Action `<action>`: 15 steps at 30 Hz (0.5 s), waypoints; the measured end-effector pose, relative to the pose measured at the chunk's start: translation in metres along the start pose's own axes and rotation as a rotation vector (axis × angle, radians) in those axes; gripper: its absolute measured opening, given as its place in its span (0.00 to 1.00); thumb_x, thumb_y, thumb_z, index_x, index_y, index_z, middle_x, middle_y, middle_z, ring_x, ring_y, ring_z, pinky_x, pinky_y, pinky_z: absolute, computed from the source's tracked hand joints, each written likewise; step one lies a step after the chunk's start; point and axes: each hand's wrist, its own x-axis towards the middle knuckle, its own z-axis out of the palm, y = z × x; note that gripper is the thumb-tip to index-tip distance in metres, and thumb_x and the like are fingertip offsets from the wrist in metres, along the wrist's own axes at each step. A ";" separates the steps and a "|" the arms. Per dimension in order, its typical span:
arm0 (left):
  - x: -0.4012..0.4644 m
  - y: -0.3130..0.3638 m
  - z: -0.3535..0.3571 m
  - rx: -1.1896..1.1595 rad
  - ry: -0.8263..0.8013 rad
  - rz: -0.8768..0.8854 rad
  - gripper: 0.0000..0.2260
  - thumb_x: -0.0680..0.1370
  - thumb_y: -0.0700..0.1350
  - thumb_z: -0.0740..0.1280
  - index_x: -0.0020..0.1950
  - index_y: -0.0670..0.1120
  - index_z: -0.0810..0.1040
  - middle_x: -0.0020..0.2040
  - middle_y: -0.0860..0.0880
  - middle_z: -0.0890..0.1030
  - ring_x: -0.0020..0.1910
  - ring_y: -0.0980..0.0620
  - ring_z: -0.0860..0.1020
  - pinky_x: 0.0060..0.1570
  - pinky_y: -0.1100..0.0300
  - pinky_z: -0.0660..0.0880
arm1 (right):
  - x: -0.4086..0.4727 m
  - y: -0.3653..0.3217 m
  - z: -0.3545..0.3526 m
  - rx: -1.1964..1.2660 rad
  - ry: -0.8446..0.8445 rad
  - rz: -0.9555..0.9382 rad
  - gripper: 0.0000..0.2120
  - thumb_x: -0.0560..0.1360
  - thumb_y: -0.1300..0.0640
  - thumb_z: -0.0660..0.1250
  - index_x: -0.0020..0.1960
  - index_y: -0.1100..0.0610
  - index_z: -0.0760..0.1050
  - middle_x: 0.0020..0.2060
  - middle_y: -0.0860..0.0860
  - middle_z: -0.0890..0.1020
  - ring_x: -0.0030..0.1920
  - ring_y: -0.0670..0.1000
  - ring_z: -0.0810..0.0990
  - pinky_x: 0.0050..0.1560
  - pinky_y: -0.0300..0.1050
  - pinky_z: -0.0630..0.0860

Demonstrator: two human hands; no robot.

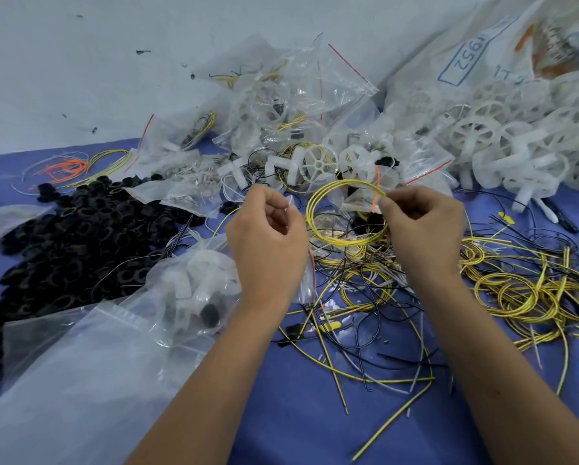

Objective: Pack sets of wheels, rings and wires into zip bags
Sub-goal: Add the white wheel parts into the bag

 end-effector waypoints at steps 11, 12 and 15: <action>-0.007 0.009 0.005 0.037 -0.044 0.077 0.05 0.73 0.40 0.70 0.42 0.47 0.74 0.32 0.54 0.76 0.33 0.51 0.76 0.37 0.48 0.76 | -0.031 -0.015 0.023 0.011 -0.283 -0.121 0.04 0.73 0.61 0.77 0.41 0.55 0.84 0.29 0.47 0.82 0.27 0.47 0.79 0.32 0.42 0.76; -0.009 0.011 0.006 0.046 -0.064 0.099 0.06 0.73 0.40 0.70 0.42 0.47 0.74 0.33 0.54 0.76 0.33 0.52 0.76 0.36 0.49 0.75 | -0.034 -0.016 0.026 0.041 -0.310 -0.115 0.04 0.73 0.62 0.77 0.41 0.56 0.84 0.30 0.48 0.83 0.28 0.49 0.80 0.32 0.44 0.77; -0.012 0.015 0.009 0.083 -0.094 0.157 0.06 0.72 0.39 0.69 0.42 0.47 0.73 0.34 0.55 0.74 0.33 0.55 0.73 0.36 0.52 0.74 | -0.040 -0.018 0.032 0.177 -0.348 -0.034 0.04 0.73 0.63 0.77 0.40 0.58 0.83 0.31 0.53 0.85 0.31 0.53 0.83 0.32 0.45 0.79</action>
